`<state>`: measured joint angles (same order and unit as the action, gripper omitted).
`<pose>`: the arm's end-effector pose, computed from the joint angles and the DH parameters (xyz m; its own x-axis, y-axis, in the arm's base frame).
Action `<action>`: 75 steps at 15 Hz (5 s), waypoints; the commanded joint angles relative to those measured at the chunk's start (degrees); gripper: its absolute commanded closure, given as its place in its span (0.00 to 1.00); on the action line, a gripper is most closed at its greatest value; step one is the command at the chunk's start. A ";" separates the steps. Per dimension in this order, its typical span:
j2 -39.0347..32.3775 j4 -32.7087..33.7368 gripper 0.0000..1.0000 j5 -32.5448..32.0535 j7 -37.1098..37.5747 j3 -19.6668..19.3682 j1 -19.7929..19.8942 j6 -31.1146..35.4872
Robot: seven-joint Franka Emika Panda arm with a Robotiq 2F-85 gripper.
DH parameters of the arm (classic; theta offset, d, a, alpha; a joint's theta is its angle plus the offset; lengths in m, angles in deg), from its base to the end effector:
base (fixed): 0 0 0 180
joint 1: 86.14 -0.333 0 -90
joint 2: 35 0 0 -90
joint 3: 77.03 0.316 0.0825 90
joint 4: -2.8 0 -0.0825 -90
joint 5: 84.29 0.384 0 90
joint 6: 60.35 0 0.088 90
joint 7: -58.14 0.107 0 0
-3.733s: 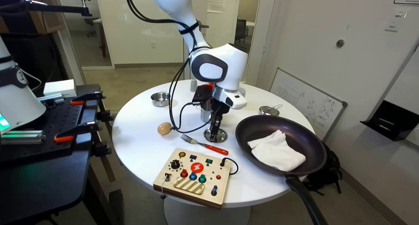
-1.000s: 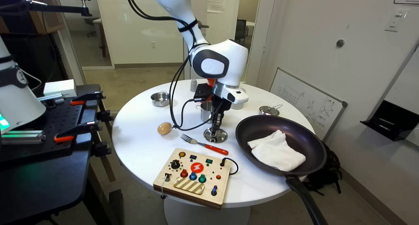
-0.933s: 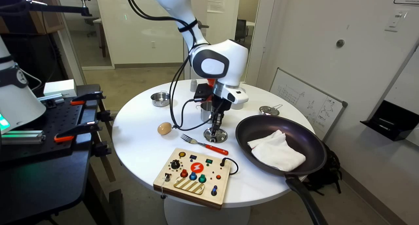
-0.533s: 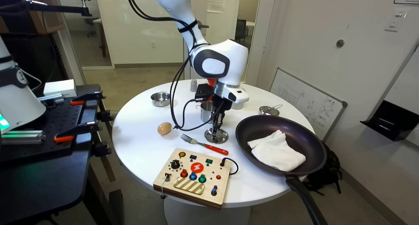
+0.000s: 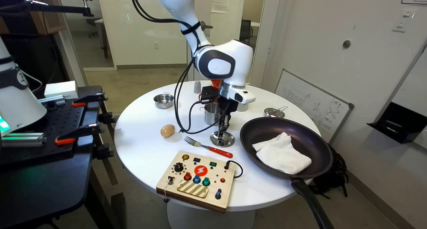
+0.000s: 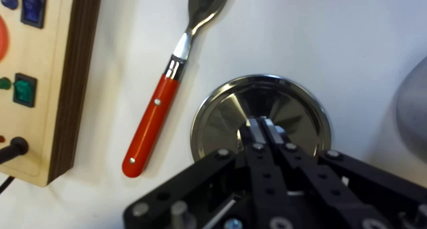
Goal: Put the silver lid on the silver pot in the middle
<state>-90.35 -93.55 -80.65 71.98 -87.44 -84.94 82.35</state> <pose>0.6235 -0.1239 0.0347 0.8998 -0.4227 -0.1080 -0.4059 -0.9018 0.1483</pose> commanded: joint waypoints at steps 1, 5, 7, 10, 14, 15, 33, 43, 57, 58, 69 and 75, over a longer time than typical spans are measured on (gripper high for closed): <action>1.69 -2.17 0.95 -1.88 2.88 -1.83 -1.95 0.55; 2.95 -3.88 0.96 -2.63 4.19 -2.82 -3.08 1.78; 3.68 -4.55 0.95 -2.72 4.53 -3.05 -3.37 2.07; 5.19 -5.73 0.96 -2.89 5.12 -3.40 -3.79 1.86; 7.89 -7.23 0.96 -3.25 2.92 -3.05 -2.68 1.01; 8.61 -7.58 0.96 -3.37 2.56 -2.97 -2.44 0.79; 13.26 -5.36 0.96 -8.18 -13.89 2.51 1.13 -6.50; 12.72 -4.52 0.95 -12.51 -13.21 3.33 -1.77 -8.15; 11.63 -3.08 0.95 -15.06 -16.87 5.94 -3.08 -8.54; 11.57 -3.08 0.95 -15.07 -17.20 6.06 -3.06 -8.38; 8.52 0.55 0.95 -18.24 -21.39 6.55 -4.18 -8.52; 6.50 2.64 0.95 -19.36 -22.02 6.81 -4.92 -8.90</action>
<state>-82.38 -93.47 -98.54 51.05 -80.77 -89.57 75.45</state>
